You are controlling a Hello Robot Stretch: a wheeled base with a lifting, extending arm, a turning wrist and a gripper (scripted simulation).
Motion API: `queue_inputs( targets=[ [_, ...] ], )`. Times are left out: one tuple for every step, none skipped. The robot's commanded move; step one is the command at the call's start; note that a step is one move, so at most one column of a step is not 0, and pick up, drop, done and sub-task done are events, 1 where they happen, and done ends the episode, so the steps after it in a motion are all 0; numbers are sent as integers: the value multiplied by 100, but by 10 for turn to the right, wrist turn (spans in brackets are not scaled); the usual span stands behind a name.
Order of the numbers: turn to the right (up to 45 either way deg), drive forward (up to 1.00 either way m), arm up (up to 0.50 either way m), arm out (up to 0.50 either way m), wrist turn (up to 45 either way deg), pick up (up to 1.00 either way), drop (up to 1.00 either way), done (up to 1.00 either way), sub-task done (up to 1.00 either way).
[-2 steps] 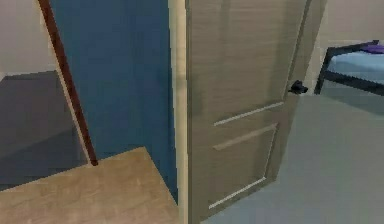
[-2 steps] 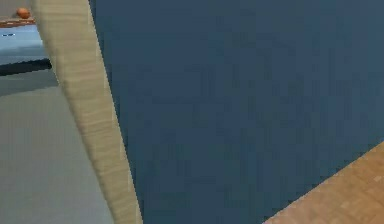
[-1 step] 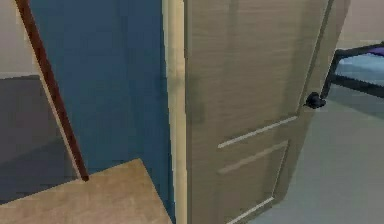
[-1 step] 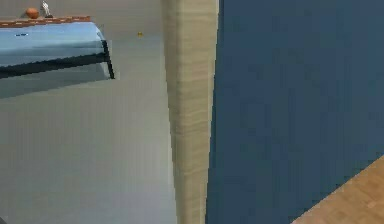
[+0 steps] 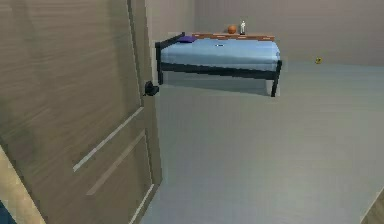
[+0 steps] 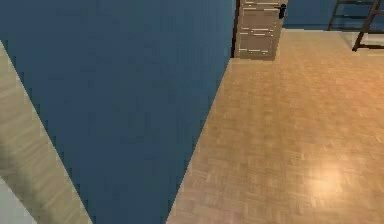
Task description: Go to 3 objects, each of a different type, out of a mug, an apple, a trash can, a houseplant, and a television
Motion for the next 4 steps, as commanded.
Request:
queue_inputs(
  targets=[
    [120, 0, 0, 0, 0, 0, 0, 0, 0],
    [0, 45, 0, 0, 0, 0, 0, 0, 0],
    [60, 0, 0, 0, 0, 0, 0, 0, 0],
    [0, 30, 0, 0, 0, 0, 0, 0, 0]
  ],
)
